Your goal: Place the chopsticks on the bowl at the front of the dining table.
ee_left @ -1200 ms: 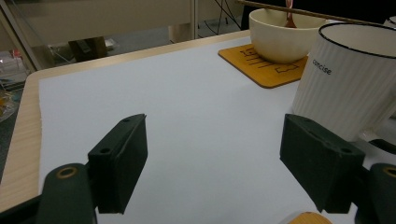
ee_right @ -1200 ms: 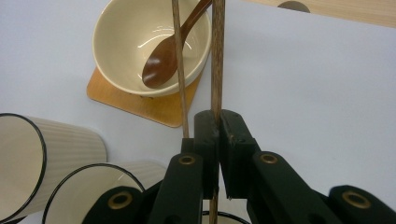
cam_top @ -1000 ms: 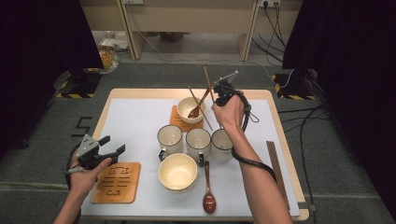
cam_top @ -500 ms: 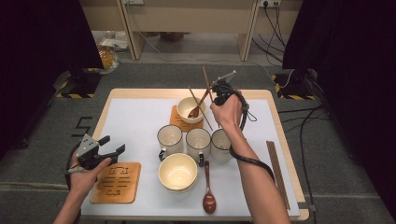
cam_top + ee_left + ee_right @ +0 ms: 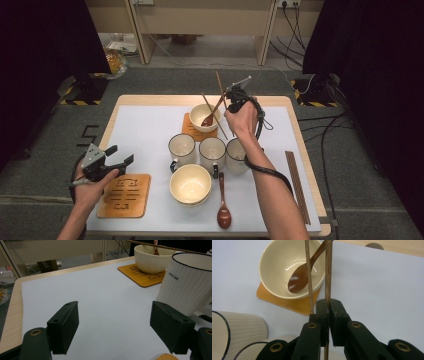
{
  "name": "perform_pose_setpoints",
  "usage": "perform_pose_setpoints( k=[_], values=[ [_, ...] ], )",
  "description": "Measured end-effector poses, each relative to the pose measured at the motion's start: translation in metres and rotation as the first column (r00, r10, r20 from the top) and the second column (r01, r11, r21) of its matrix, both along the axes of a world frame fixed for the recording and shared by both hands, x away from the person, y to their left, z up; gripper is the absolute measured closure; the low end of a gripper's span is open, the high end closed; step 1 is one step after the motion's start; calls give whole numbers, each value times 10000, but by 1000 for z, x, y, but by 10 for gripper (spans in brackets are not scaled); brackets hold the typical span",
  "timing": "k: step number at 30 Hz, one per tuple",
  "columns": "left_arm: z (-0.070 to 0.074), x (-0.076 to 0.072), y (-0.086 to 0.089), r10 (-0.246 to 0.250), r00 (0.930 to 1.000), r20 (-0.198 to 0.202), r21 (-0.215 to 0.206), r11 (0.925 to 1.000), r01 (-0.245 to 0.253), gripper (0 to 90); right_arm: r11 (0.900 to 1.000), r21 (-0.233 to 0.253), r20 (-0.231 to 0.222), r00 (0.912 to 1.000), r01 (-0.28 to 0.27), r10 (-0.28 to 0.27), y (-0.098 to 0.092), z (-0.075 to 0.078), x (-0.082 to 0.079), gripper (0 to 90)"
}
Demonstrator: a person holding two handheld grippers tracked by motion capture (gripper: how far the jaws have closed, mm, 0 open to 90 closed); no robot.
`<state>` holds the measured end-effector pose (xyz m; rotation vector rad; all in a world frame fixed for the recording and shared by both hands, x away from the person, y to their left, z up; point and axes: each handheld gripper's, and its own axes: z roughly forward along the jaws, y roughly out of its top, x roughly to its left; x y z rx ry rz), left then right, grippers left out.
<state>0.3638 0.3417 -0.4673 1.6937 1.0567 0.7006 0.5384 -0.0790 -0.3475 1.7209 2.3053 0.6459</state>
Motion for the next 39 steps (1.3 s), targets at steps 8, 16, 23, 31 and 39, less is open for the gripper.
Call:
perform_pose_setpoints(
  k=[8, 16, 23, 31, 39],
  values=[
    [0, 0, 1, 5, 10000, 9, 3, 10000, -5, 228, 10000, 3, -23, 10000, -74, 74, 2, -2, 2, 858],
    [0, 0, 1, 16, 10000, 7, -6, 10000, -16, 228, 9999, 17, -51, 9998, -170, 171, 4, -6, 4, 858],
    [0, 0, 1, 12, 10000, 9, -15, 10000, -12, 228, 9999, -26, -150, 9998, -165, 165, 4, -13, 6, 858],
    [-1, 0, 0, -2, 10000, -4, 0, 10000, 2, 227, 9997, -135, -173, 9997, -189, 187, 3, -16, 9, 858],
    [-1, 0, 0, -6, 10000, -10, 17, 10000, 6, 227, 9997, -164, -198, 9997, -163, 160, 2, -17, 10, 857]
  ],
)
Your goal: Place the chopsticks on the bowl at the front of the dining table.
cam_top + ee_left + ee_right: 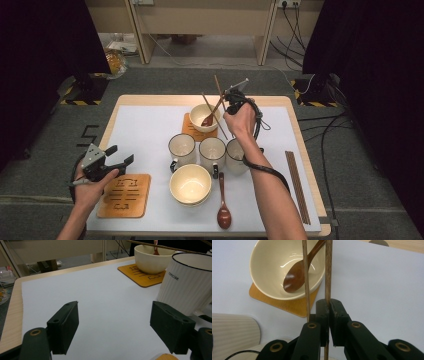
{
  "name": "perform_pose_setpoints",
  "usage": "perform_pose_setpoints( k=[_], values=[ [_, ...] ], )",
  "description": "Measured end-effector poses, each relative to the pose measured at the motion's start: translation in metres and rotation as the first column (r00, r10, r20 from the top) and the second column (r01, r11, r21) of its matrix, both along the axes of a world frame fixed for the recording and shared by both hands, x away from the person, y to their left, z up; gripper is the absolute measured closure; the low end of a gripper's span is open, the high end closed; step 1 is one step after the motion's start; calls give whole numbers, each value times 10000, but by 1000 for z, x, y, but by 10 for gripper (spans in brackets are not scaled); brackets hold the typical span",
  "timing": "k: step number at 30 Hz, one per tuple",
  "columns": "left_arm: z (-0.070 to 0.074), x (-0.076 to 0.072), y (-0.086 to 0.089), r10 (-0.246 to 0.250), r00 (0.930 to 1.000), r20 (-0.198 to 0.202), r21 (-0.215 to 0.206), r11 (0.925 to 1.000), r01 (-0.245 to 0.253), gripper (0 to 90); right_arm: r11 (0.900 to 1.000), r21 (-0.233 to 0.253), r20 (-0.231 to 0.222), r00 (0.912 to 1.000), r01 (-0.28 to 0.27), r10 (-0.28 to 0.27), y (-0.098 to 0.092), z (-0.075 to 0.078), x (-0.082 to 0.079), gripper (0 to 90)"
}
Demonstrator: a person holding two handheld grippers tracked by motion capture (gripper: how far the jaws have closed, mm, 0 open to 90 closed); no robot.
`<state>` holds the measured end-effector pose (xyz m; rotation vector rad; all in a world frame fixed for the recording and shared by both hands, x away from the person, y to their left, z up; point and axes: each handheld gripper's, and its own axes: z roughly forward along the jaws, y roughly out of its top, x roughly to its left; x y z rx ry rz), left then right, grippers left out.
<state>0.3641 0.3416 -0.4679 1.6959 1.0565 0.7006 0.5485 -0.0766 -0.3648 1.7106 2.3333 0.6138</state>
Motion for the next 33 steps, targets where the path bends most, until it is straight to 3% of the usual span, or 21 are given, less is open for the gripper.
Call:
perform_pose_setpoints(
  k=[33],
  values=[
    [-1, 0, 0, -27, 10000, -35, 7, 10000, 27, 227, 9995, -242, -284, 9994, -226, 219, 6, -13, 9, 858]
  ],
)
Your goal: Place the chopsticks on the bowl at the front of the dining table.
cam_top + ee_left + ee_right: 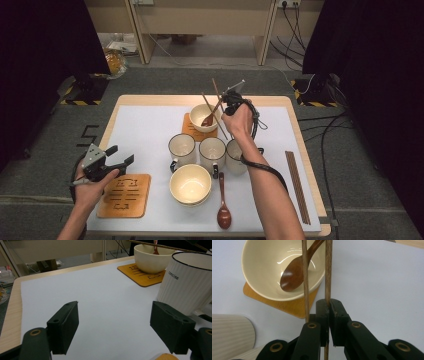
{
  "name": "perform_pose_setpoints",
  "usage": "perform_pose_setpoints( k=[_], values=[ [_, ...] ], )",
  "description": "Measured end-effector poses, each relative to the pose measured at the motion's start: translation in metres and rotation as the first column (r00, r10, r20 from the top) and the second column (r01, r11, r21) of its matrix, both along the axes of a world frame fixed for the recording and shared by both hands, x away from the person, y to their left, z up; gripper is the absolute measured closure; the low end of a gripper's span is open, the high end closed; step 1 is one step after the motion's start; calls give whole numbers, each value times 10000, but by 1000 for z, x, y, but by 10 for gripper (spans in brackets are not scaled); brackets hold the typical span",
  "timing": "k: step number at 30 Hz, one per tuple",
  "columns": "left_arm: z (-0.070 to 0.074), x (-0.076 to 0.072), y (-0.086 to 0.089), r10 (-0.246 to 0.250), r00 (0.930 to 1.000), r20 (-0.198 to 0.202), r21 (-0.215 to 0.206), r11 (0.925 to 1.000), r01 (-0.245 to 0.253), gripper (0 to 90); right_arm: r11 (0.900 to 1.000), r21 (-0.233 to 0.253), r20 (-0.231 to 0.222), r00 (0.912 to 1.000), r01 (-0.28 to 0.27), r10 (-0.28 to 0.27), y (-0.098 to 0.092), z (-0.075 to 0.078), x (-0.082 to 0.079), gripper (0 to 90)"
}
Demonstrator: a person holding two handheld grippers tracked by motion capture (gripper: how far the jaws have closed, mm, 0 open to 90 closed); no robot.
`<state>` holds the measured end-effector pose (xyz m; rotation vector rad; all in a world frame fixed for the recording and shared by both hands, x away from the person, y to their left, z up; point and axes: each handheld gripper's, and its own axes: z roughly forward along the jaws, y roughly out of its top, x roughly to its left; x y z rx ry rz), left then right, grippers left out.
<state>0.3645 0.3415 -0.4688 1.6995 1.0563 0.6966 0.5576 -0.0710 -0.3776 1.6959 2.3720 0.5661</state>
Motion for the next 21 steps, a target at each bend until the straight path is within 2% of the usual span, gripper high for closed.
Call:
perform_pose_setpoints(
  k=[21],
  values=[
    [-1, 0, -1, -16, 10000, 0, -3, 10000, 16, 227, 9995, -220, -223, 9995, -231, 226, 5, -8, 4, 858]
  ],
)
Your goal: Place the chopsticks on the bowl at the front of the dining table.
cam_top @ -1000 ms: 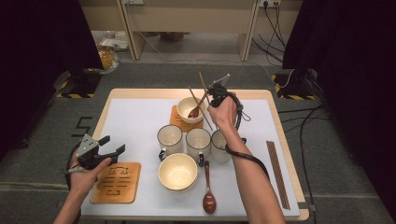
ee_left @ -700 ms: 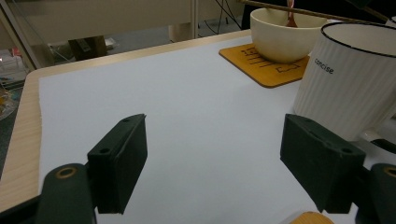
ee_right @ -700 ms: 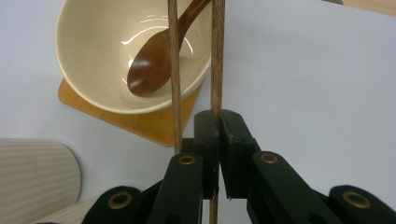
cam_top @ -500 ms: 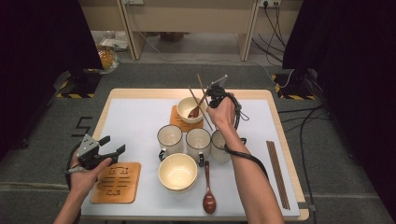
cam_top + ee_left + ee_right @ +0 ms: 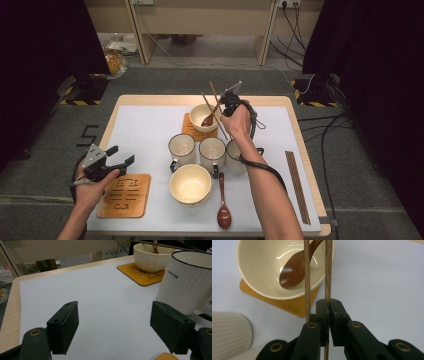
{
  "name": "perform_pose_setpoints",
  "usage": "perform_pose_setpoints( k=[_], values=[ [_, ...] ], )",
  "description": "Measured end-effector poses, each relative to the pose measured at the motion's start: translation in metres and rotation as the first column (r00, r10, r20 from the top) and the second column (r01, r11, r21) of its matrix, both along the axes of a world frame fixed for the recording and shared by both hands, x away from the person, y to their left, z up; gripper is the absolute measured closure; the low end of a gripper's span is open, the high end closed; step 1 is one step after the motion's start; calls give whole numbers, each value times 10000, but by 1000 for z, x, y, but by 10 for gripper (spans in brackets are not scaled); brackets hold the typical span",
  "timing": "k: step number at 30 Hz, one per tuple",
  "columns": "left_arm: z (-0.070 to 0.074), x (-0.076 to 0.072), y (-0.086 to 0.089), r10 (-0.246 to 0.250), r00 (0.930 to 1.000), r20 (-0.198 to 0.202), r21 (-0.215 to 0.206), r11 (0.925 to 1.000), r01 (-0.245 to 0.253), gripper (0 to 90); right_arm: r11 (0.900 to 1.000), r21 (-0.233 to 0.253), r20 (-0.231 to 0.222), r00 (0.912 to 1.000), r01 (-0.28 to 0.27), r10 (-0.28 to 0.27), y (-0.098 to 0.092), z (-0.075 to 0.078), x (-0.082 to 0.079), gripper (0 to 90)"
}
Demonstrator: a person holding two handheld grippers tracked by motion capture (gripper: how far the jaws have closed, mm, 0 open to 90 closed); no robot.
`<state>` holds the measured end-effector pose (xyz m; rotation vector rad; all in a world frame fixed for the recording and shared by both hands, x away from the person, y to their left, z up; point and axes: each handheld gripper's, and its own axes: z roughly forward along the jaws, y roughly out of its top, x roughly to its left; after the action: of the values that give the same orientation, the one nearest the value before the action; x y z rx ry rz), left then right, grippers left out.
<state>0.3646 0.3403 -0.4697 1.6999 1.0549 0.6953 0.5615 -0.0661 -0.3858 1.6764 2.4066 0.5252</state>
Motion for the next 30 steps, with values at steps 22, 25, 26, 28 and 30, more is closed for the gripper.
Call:
perform_pose_setpoints(
  k=[22, 25, 26, 28, 30],
  values=[
    [0, 0, 0, 21, 10000, -14, -14, 10000, -21, 226, 9998, -92, -73, 9998, -184, 183, 6, -5, 2, 857],
    [0, 0, 0, 19, 10000, -16, -5, 10000, -19, 224, 9997, -107, -81, 9998, -206, 205, 6, -6, 2, 857],
    [0, 0, 0, 20, 10000, -16, -10, 10000, -20, 224, 9998, -99, -101, 9998, -197, 196, 6, -6, 2, 857],
    [0, 0, 1, 18, 10000, -18, -12, 10000, -18, 224, 9997, -126, -121, 9997, -207, 206, 5, -7, 2, 857],
    [0, 0, 0, 25, 10000, -18, -10, 10000, -25, 225, 9997, -114, -153, 9996, -223, 221, 5, -8, 3, 857]
  ],
)
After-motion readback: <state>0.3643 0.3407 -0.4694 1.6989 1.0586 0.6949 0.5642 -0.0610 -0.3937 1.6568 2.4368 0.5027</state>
